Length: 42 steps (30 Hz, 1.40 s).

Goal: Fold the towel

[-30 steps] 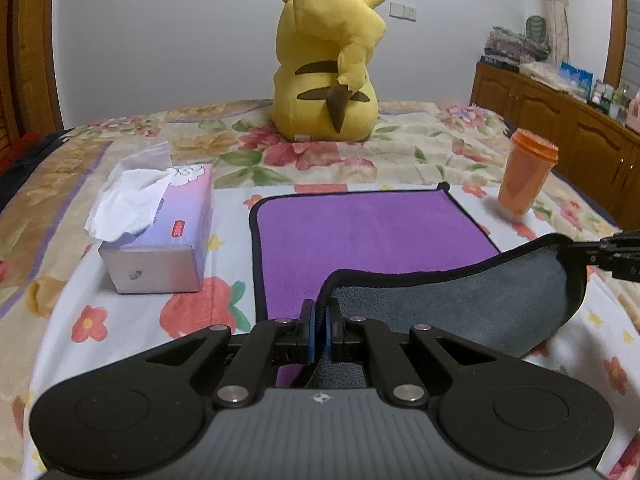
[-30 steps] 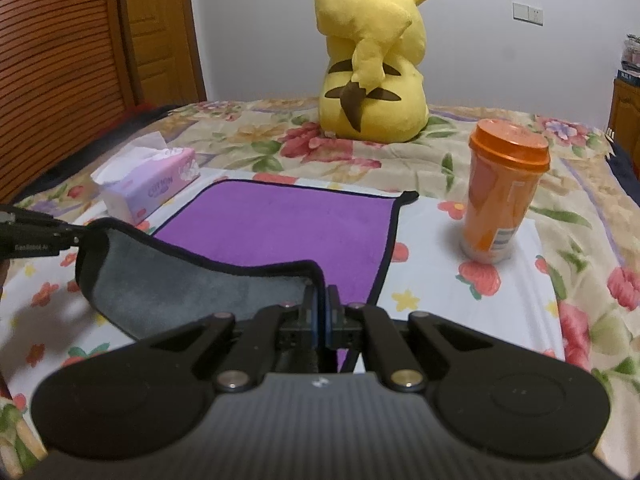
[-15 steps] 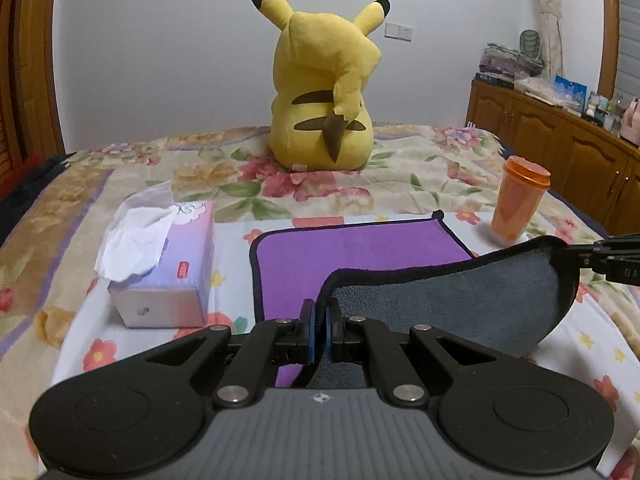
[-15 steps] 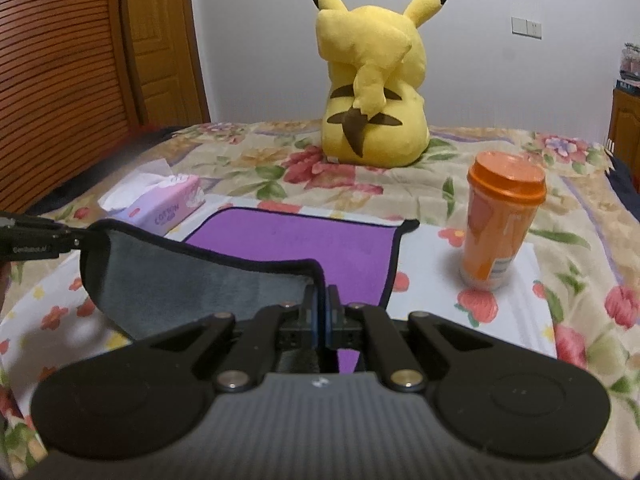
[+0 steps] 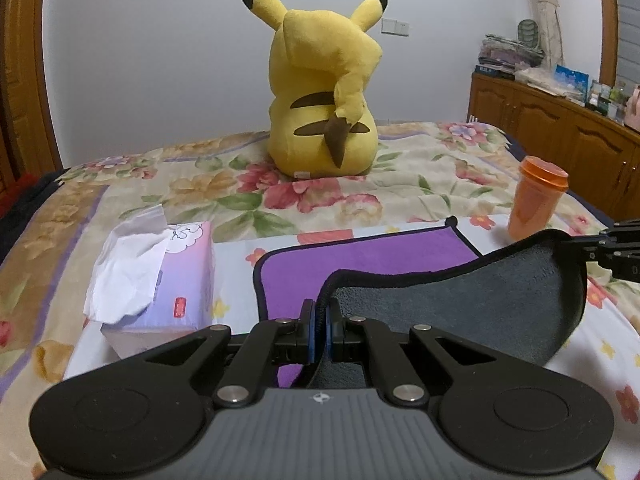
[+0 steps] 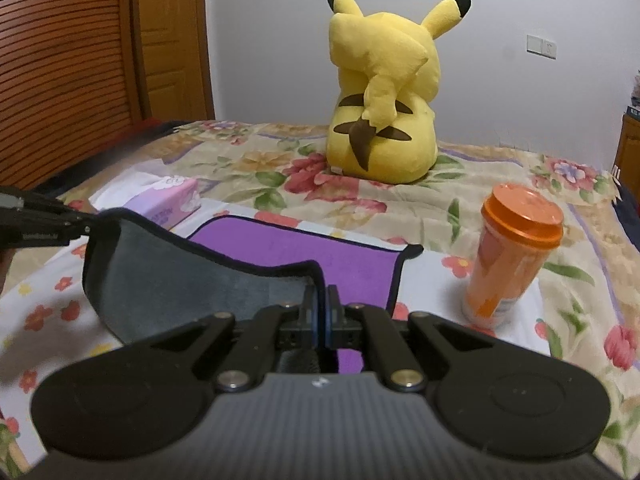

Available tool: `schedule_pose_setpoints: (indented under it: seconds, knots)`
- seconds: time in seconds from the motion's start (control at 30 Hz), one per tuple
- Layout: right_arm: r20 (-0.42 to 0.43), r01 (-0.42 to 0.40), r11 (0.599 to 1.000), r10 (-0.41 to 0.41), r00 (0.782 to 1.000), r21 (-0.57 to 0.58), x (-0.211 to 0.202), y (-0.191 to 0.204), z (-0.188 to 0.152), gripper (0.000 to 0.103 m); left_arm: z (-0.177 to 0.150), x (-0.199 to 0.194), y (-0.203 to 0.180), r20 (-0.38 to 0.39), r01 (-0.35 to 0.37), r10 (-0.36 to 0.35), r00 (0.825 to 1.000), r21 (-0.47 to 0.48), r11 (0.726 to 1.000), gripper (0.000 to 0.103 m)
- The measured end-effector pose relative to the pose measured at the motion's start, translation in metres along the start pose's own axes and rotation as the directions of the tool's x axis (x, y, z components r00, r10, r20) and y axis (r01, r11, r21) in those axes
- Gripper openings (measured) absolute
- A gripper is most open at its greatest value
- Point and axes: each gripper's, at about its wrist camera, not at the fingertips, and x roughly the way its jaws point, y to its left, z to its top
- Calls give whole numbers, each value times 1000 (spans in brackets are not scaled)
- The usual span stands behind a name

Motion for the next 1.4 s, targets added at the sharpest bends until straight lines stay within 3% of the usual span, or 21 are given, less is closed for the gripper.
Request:
schedule_pose_setpoints:
  seconds: [0.33, 0.77, 1.27, 1.4]
  knots:
    - [1, 3, 1000, -3, 1000, -14, 12, -6, 8, 4, 17, 16, 1, -8, -24, 24, 1000, 42, 999, 8]
    - [64, 33, 999, -31, 997, -30, 28, -16, 36, 4, 47, 35, -4, 44, -40, 37, 998, 66, 997, 8]
    - [56, 98, 986, -91, 994, -135, 71, -23, 46, 3, 64, 74, 15, 24, -71, 71, 997, 18, 997, 8]
    - [50, 108, 984, -102, 994, -140, 84, -27, 45, 3, 63, 93, 18, 4, -109, 109, 994, 7, 994, 8]
